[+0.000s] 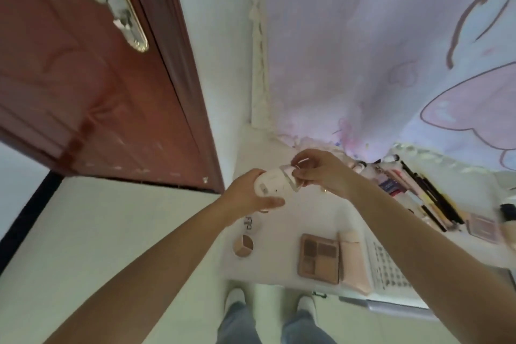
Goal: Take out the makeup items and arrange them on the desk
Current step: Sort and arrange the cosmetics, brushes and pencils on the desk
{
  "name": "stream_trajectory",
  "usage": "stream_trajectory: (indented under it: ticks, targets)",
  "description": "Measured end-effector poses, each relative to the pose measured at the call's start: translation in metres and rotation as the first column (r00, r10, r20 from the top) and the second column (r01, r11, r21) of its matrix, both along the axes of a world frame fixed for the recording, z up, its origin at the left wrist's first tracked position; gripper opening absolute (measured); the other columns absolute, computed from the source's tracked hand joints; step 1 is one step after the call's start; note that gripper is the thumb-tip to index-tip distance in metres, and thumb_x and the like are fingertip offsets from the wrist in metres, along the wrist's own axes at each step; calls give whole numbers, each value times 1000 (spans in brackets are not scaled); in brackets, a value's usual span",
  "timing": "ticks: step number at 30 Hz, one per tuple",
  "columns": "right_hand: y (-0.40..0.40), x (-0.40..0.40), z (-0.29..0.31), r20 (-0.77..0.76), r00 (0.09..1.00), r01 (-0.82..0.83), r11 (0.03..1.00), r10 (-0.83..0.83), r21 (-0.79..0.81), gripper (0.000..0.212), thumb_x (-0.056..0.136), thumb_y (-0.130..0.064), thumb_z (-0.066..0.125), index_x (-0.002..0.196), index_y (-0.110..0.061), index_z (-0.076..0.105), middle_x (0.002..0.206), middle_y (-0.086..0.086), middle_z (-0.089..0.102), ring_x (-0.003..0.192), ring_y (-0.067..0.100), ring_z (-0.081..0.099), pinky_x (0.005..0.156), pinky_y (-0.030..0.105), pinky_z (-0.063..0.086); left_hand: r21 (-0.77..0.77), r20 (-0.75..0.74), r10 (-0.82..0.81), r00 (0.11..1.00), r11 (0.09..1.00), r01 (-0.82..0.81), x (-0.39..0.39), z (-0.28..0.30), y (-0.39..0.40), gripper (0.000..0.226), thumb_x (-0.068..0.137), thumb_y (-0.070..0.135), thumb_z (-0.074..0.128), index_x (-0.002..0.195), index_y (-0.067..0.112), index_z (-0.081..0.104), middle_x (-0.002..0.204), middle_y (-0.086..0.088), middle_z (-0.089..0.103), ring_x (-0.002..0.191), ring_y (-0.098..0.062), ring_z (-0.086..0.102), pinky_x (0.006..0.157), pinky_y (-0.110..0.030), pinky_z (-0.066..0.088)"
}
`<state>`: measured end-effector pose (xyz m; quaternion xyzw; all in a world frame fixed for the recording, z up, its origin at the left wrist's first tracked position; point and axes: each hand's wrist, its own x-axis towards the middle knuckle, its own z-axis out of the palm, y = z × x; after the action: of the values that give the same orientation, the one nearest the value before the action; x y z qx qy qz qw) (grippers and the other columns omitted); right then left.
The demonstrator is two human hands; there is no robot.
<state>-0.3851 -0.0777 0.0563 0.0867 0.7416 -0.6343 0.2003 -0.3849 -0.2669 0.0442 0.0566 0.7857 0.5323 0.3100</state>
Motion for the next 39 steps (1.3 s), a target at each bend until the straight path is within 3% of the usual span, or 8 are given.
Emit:
stream_trajectory:
  ticks: [6,10,14,17,23,29,34,39]
  targets:
    - [3,8,-61,135,943,-322,937,305,136,21,78,8,60,83,-11,57,75,0,60,66,15,58,67,25,49,-260,-70,172,983,948,-185,64,-57,22,74,58,18,83,117,14,39,105,1,49,94,-15,49,70,-23,43]
    - [5,12,-84,150,780,-623,737,607,261,34,72,3,67,99,-17,55,87,-13,54,79,9,55,67,9,44,-348,-123,329,936,869,-351,105,-83,40,61,63,22,79,111,12,42,112,-5,46,90,-13,48,60,-12,37]
    - [5,17,-100,172,615,-762,523,770,382,45,68,-2,69,110,-13,57,97,-5,55,87,10,54,74,17,42,-574,-186,278,942,748,-334,130,-97,52,56,70,34,71,114,13,43,114,-4,47,99,-19,50,75,-22,38]
    - [5,21,-104,118,577,-751,468,808,465,44,69,-2,67,111,-11,56,103,2,58,90,14,54,75,19,41,-673,-216,233,948,668,-317,136,-103,60,62,74,42,65,122,13,40,117,-4,48,109,-19,40,88,-24,36]
    - [6,25,-101,27,555,-707,454,831,543,25,74,2,60,99,0,60,100,11,61,91,22,57,78,24,42,-675,-256,294,921,627,-388,145,-109,69,69,75,44,64,129,13,35,123,-6,37,112,-20,38,85,-24,41]
    - [15,27,-97,62,585,-684,451,809,574,61,84,-11,57,139,-13,31,124,7,54,116,21,50,87,19,35,-715,-307,262,915,571,-404,150,-109,71,70,82,48,54,138,16,25,127,-3,38,115,-19,37,93,-25,37]
    - [34,64,-87,76,556,-447,220,828,867,60,78,-47,56,127,-16,37,114,5,55,109,26,50,88,35,39,-708,-326,281,903,560,-430,151,-109,74,67,85,47,50,138,14,24,130,-4,38,118,-21,37,93,-26,36]
    - [41,111,-105,221,522,-428,29,824,903,88,70,-60,58,138,-19,20,135,6,36,125,22,34,107,42,18,-696,-362,285,888,551,-460,161,-107,78,70,88,46,47,141,14,18,139,-5,27,125,-22,31,98,-27,34]
